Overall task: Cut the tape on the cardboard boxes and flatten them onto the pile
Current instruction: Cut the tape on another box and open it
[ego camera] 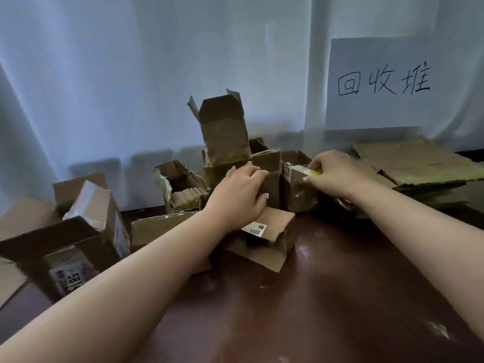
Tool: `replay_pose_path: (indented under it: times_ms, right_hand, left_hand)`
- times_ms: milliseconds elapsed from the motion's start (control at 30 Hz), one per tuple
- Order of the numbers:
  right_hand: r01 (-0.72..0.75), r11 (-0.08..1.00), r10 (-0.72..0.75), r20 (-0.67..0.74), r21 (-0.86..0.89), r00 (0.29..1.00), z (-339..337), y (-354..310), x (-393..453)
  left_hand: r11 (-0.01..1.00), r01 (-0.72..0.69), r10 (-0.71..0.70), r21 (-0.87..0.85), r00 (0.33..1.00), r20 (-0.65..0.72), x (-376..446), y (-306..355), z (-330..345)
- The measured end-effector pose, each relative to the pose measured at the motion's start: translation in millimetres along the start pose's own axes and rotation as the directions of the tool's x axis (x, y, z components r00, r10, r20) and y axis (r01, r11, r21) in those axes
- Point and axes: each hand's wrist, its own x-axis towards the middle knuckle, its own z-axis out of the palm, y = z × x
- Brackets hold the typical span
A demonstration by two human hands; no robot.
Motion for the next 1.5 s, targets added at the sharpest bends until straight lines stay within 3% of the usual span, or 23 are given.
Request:
replay_pose_path:
  times_ms: [267,433,567,900,967,1033,1133,1200,1333,1500]
  right_hand:
    - [-0.012,0.992,0.015,-0.028,0.128,1.000,34.1,-37.8,-10.1]
    - [0.020,0.995,-0.017,-0.028,0.102,0.999,46.2,-62.4,-16.2]
    - [0.057,0.994,-0.055,-0.024,0.094,0.998,56.7,-84.2,-25.1]
    - [0.109,0.991,-0.107,-0.032,0.078,0.994,53.1,-108.0,-47.8]
    - [0.132,0.988,-0.129,-0.039,0.078,0.991,49.9,-113.2,-52.0]
    - [0.146,0.985,-0.143,-0.039,0.088,0.989,48.2,-119.0,-56.5]
    - [0.163,0.982,-0.160,-0.032,0.094,0.987,46.8,-128.9,-64.6]
    - [0.171,0.981,-0.170,-0.021,0.094,0.985,46.2,-136.8,-71.3]
    - [0.193,0.974,-0.196,0.010,0.121,0.981,45.5,-155.5,-88.3]
    - [0.222,0.961,-0.226,0.004,0.163,0.974,35.2,-174.8,-107.3]
  left_hand:
    - [0.990,0.141,-0.139,0.010,0.984,-0.111,-66.0,-64.2,-25.7]
    - [0.953,0.302,-0.303,0.028,0.952,0.052,-100.7,-95.7,-20.6]
    - [0.947,0.277,-0.301,0.164,0.942,0.148,-114.3,-107.3,-16.5]
    - [0.958,0.236,-0.209,0.165,0.964,-0.164,-138.3,-96.5,-26.2]
    - [0.941,0.222,-0.151,0.255,0.951,-0.271,-144.9,-98.4,-39.5]
    - [0.876,0.310,-0.174,0.369,0.918,-0.357,-152.8,-103.1,-55.8]
    - [0.731,0.582,-0.510,0.356,0.813,-0.282,-165.1,-117.1,-78.1]
    - [0.687,0.636,-0.616,0.353,0.766,-0.183,-172.4,-132.3,-85.2]
    - [0.731,0.571,-0.567,0.374,0.813,-0.133,-187.0,-145.3,-95.3]
    - [0.761,0.535,-0.443,0.367,0.842,-0.309,-200.1,-143.8,-140.6]
